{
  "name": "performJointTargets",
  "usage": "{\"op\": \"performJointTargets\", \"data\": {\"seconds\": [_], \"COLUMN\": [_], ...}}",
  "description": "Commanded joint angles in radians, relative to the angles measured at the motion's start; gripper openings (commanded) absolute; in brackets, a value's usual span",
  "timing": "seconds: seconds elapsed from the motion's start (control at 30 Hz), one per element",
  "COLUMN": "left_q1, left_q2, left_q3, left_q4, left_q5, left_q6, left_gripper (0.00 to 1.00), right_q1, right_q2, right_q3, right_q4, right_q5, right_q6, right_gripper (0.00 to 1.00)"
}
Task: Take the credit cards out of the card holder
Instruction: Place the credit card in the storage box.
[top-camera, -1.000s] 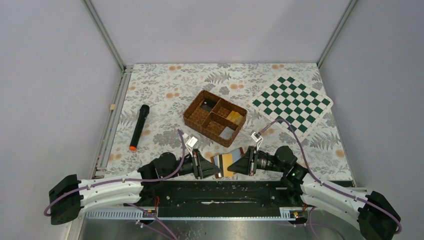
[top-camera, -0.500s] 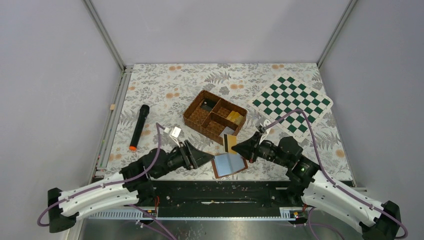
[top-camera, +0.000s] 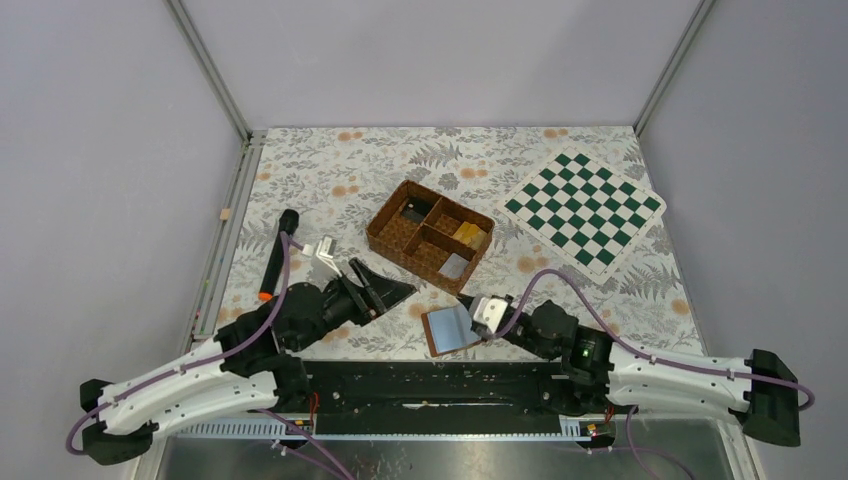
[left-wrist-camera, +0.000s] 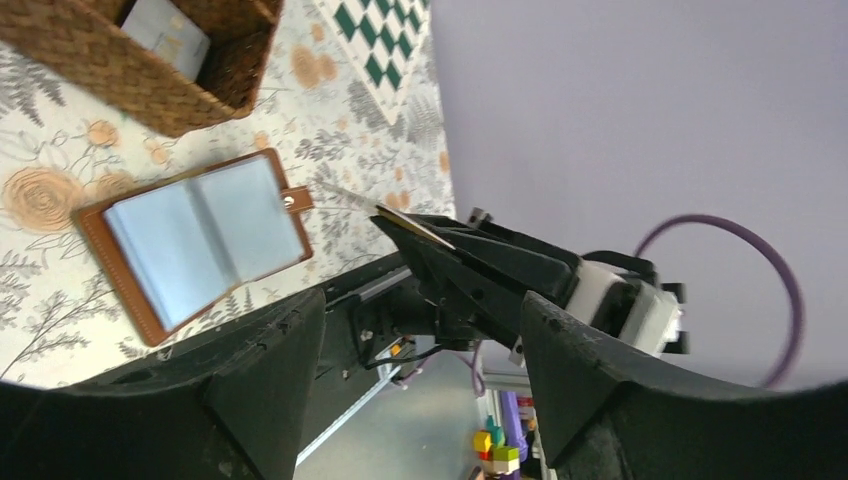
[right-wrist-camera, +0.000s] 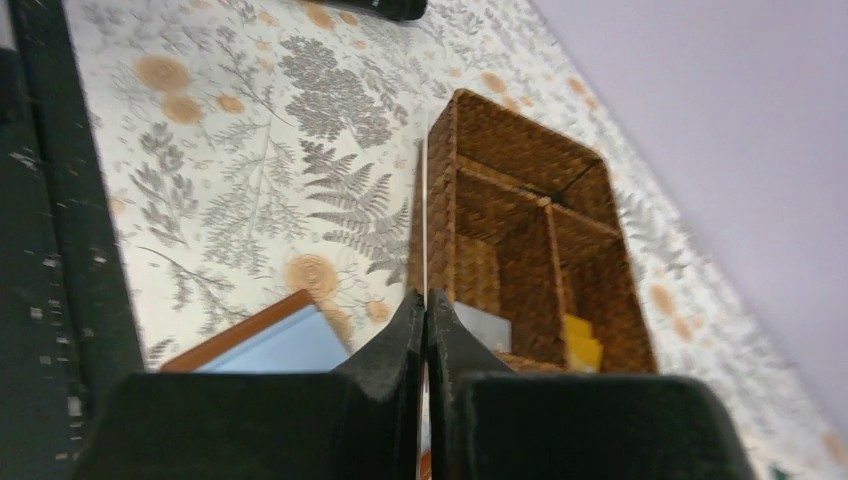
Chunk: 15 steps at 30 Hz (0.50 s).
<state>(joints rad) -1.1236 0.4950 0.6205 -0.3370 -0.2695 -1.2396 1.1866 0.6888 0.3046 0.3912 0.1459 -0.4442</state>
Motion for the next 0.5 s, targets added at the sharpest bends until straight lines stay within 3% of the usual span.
{"op": "performJointTargets", "data": {"seconds": [0.0, 0.27, 0.47], "left_q1": [0.004, 0.004, 0.005], "left_q2": [0.086, 0.166, 0.228], "left_q3": [0.060, -0.007, -0.025], "left_q4": [-0.009, 0.112, 0.158], "left_q5": [0.004, 0.050, 0.101], "left_q6": [-0.017, -0.079, -0.092], "left_gripper": [0.71, 0.70, 0.57], "right_q1": [0.084, 0.284, 0.332], "right_q2": [0.044, 0.197, 0.303], "right_q3": [0.000, -0.008, -0.002], "right_q4": [0.144, 0.274, 0.385], "right_q5": [0.177, 0.442, 0.504], "right_q6": [-0.255, -0.487, -0.515], "right_gripper": [0.00, 0.00, 0.00]}}
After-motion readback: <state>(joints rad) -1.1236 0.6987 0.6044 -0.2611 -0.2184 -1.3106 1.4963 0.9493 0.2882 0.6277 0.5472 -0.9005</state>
